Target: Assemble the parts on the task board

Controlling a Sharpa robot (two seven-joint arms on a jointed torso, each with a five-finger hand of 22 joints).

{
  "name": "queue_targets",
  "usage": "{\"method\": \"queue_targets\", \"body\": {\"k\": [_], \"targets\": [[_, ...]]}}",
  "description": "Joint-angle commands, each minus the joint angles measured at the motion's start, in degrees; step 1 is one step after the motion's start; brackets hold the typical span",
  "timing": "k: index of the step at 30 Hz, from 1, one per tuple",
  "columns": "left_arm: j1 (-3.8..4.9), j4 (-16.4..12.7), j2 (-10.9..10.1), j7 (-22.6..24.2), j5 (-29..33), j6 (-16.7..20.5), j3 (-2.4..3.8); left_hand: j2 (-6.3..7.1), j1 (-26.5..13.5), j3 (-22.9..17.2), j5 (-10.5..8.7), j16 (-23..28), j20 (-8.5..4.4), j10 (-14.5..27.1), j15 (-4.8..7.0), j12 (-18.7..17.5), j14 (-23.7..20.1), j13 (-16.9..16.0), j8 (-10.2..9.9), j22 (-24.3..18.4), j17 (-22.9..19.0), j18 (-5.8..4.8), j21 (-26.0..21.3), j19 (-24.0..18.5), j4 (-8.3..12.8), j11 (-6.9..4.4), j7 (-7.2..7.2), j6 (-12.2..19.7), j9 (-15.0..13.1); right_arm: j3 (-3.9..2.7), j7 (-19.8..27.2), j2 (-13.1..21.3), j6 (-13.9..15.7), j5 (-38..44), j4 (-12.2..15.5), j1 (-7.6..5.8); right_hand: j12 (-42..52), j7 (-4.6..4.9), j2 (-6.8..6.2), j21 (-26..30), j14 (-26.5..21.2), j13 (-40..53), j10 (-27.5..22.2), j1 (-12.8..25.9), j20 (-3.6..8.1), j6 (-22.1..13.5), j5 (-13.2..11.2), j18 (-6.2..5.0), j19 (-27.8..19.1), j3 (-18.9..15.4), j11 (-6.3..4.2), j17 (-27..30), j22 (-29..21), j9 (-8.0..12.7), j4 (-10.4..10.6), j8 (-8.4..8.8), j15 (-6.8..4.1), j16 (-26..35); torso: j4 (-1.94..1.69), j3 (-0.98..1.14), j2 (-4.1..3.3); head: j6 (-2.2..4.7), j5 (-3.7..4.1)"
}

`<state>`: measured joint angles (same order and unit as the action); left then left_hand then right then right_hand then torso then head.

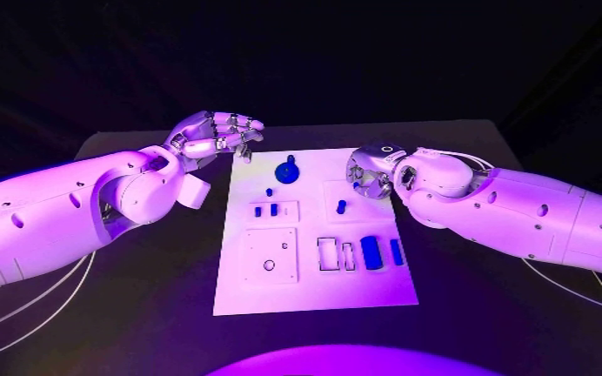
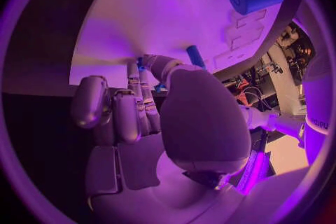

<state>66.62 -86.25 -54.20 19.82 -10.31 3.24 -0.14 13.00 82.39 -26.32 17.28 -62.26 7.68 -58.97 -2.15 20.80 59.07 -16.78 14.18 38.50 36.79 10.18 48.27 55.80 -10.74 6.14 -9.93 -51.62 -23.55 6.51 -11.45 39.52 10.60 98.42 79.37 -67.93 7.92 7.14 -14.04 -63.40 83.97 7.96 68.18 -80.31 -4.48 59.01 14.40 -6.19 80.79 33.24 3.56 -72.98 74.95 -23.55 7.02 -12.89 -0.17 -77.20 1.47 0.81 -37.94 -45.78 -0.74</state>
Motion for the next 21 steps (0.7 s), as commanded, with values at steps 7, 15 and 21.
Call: {"method": "queue_targets", "body": {"k": [7,15,21], "targets": [[0.04,-0.2,0.0,0.7,-0.1,-0.4,0.04,0.01,0.6,-0.1,0.07,-0.4,-0.02,0.4,-0.06,-0.1,0.4,0.1,0.2,-0.1,0.1,0.39,-0.3,0.3,0.3,0.02,0.02,0.0,0.1,0.69,-1.0,-0.4,-3.2,1.6,0.8,1.54,0.0,-0.76,2.82,-3.2,2.7,0.2,5.2,-1.2,0.67,3.2,-0.6,1.61,1.4,2.3,-1.04,0.2,3.0,-1.8,-3.1,-2.28,-1.47,-0.2,0.07,-0.01,0.05,-0.36,0.0],[0.04,-0.3,-0.1,0.7,-0.6,-0.4,0.04,-0.2,1.0,0.0,0.1,-0.4,-0.05,0.5,-0.08,-0.1,0.3,0.1,0.7,-0.1,0.2,0.37,-0.4,0.5,0.6,0.05,0.07,-0.7,-0.1,0.7,-2.7,0.0,-1.7,3.4,1.3,1.74,-0.4,-0.81,2.73,-4.2,2.6,0.4,6.6,-0.8,0.72,3.8,-1.1,1.79,1.6,3.6,-1.18,0.8,3.7,-2.4,-4.4,-2.7,-1.7,0.2,0.07,0.04,0.05,-0.48,0.08],[0.04,-0.3,-0.1,0.7,-0.8,-0.3,0.04,-0.21,1.1,0.0,0.12,-0.4,-0.05,0.5,-0.08,-0.1,0.3,0.1,0.8,-0.1,0.2,0.37,-0.4,0.5,0.6,0.04,0.08,-0.7,-0.1,0.69,-3.5,0.1,0.5,4.0,1.6,1.81,-0.5,-0.83,2.62,-4.9,2.6,0.5,7.0,-0.6,0.7,3.9,-1.2,1.92,1.9,4.0,-1.24,0.9,4.2,-2.6,-4.9,-2.8,-1.8,0.2,0.09,0.05,0.0,-0.44,0.07]]}}
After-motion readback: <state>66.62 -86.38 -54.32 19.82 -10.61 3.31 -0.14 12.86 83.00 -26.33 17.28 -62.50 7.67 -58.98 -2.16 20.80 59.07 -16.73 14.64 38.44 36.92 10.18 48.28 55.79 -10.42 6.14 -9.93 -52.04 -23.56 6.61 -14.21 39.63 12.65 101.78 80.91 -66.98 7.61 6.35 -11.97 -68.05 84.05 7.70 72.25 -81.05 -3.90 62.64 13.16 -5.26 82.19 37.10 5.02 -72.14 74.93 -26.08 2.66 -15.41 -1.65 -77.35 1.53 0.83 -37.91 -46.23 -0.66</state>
